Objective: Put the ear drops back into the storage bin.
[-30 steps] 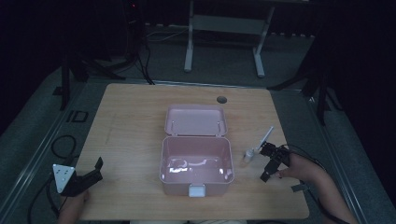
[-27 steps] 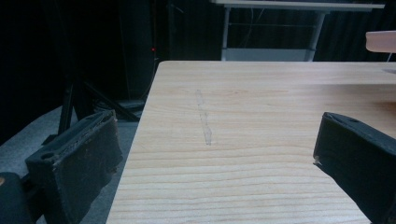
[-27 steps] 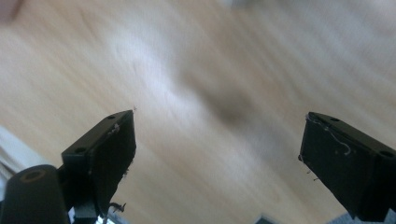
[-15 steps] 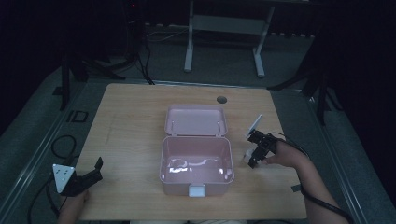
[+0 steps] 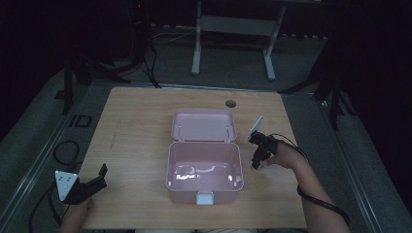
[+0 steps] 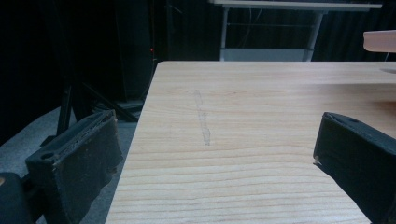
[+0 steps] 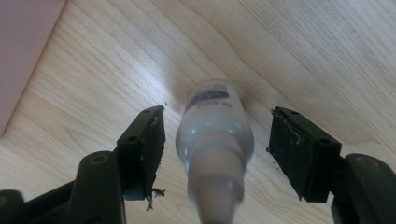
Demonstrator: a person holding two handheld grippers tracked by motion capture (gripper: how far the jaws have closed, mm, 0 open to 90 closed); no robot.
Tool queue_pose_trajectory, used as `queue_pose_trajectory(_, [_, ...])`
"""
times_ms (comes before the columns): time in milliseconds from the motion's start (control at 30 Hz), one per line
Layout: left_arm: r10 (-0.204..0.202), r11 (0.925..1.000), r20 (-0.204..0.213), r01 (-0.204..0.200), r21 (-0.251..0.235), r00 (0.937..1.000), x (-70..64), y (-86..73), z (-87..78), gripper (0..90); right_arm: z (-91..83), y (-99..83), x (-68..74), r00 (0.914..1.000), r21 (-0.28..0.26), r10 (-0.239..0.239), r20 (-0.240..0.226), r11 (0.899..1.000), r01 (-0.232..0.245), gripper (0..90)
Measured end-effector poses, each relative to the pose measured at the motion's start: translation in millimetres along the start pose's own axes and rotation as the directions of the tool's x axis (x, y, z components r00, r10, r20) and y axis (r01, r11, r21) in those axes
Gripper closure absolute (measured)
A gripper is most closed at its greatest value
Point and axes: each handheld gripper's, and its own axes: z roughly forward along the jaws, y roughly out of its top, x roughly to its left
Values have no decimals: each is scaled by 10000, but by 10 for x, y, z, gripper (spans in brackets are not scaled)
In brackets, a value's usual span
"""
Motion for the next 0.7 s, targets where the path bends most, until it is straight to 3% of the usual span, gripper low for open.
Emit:
queue_pose_trajectory(267, [19, 10000, 28, -19, -14, 10000, 1, -1, -2, 10, 95, 36, -6, 9998, 240, 165, -67, 9996, -164, 467])
queue_pose_trajectory(433, [14, 10000, 79, -14, -31, 10000, 2, -1, -2, 9, 111, 40, -10, 9998, 186, 150, -124, 9997, -147, 575])
queue_pose_trajectory(633, [26, 10000, 119, -25, -47, 9999, 1, -2, -3, 9, 98, 46, 50, 9984, 538, -527, 222, 9972, 515, 593])
queue_pose_trajectory(700, [15, 10000, 128, -14, -45, 9999, 3, -2, -3, 10, 98, 39, 59, 9977, 613, -675, 120, 9959, 666, 594])
